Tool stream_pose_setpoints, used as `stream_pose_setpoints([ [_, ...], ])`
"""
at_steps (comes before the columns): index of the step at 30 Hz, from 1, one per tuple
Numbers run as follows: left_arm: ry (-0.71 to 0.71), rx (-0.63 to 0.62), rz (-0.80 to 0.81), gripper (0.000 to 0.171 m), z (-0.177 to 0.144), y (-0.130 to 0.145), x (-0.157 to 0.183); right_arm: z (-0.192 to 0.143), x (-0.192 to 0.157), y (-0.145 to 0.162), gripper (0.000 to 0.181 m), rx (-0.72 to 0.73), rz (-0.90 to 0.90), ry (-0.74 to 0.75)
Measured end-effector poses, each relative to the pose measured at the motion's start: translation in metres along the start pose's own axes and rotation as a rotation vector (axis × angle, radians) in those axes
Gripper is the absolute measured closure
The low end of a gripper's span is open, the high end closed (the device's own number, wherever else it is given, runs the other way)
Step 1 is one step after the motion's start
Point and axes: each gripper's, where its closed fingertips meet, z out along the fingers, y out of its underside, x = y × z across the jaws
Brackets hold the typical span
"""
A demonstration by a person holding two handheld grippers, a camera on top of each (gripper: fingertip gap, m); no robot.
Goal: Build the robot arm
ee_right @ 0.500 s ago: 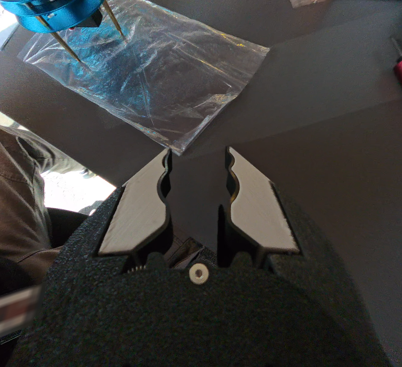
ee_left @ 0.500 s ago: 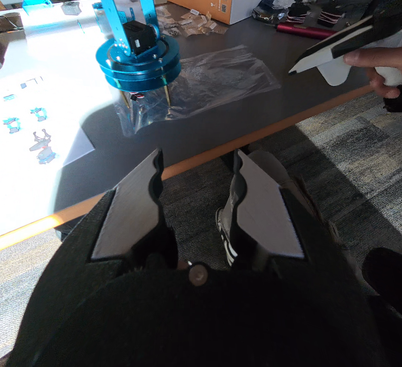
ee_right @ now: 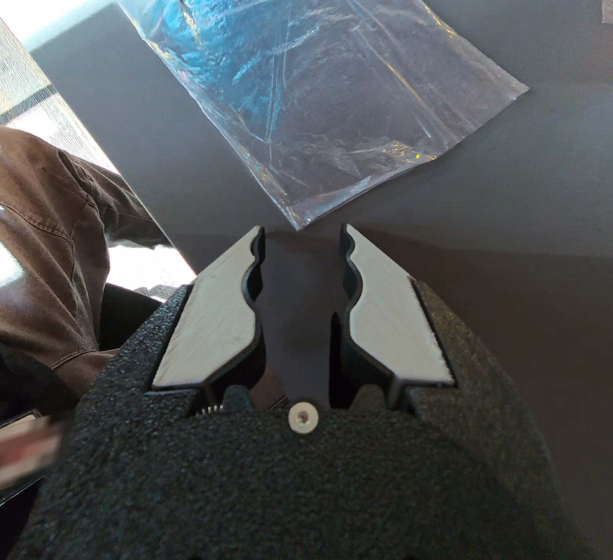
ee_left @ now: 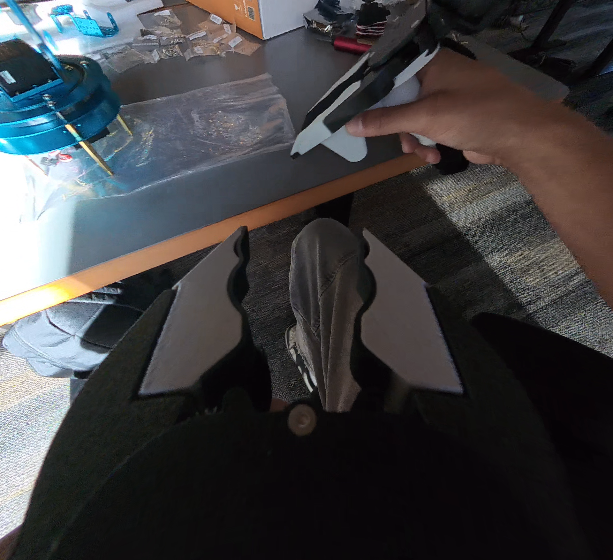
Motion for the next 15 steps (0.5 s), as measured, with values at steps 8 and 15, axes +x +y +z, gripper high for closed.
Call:
stream_pose_setpoints([
  [8,-0.008,-0.049,0.007,0.107,0.027,0.001,0.011,0.002,0.011,-0.010,0.135,0.035,-0.061,0.008],
  [15,-0.014,-0.066,0.023,0.107,0.040,0.000,0.001,0.006,0.007,-0.013,0.135,0.050,-0.092,0.016],
])
